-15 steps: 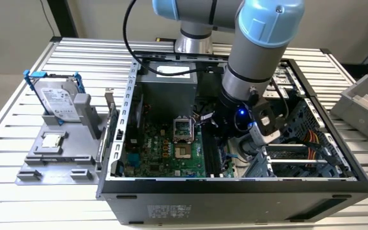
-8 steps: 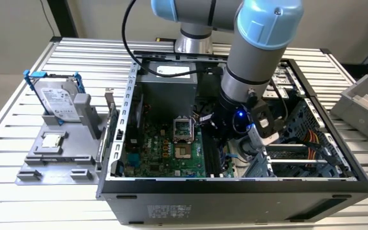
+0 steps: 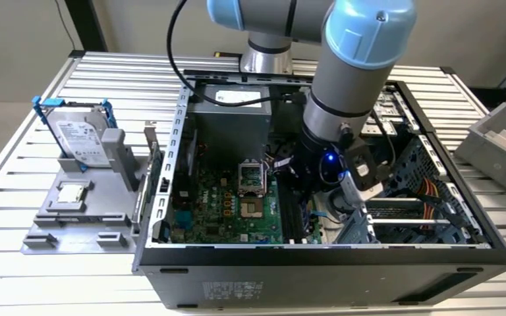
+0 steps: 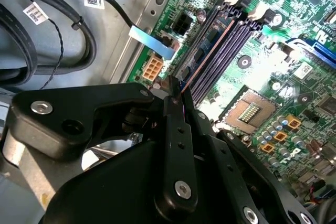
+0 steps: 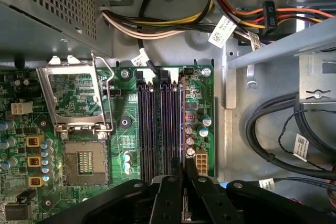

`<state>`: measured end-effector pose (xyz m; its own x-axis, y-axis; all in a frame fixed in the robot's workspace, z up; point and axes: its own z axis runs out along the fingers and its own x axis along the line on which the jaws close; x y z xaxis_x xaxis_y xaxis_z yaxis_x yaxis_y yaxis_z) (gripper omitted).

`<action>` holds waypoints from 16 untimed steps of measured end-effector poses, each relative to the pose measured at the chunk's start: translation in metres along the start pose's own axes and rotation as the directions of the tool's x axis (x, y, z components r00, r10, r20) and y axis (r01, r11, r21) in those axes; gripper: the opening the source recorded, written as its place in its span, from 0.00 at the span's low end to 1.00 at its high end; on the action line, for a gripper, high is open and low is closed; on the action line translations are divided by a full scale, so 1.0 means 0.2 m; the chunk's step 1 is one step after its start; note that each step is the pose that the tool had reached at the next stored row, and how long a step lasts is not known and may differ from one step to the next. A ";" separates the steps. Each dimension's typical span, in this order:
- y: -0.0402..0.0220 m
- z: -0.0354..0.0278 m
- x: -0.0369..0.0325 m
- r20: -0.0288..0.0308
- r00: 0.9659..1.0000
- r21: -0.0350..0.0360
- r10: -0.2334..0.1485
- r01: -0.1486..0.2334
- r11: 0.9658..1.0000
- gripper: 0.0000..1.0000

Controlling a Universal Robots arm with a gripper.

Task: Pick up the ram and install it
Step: 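Insert the ram into the slot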

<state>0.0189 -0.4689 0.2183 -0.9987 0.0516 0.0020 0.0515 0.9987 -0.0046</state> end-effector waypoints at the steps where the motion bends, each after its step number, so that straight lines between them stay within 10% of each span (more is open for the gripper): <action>1: -0.002 0.000 0.000 0.000 1.000 0.000 0.000 0.000 1.000 0.00; 16: -0.019 -0.019 0.025 -0.001 1.000 0.000 -0.001 0.001 1.000 0.00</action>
<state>0.0137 -0.4725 0.2222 -0.9987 0.0503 0.0033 0.0502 0.9987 -0.0045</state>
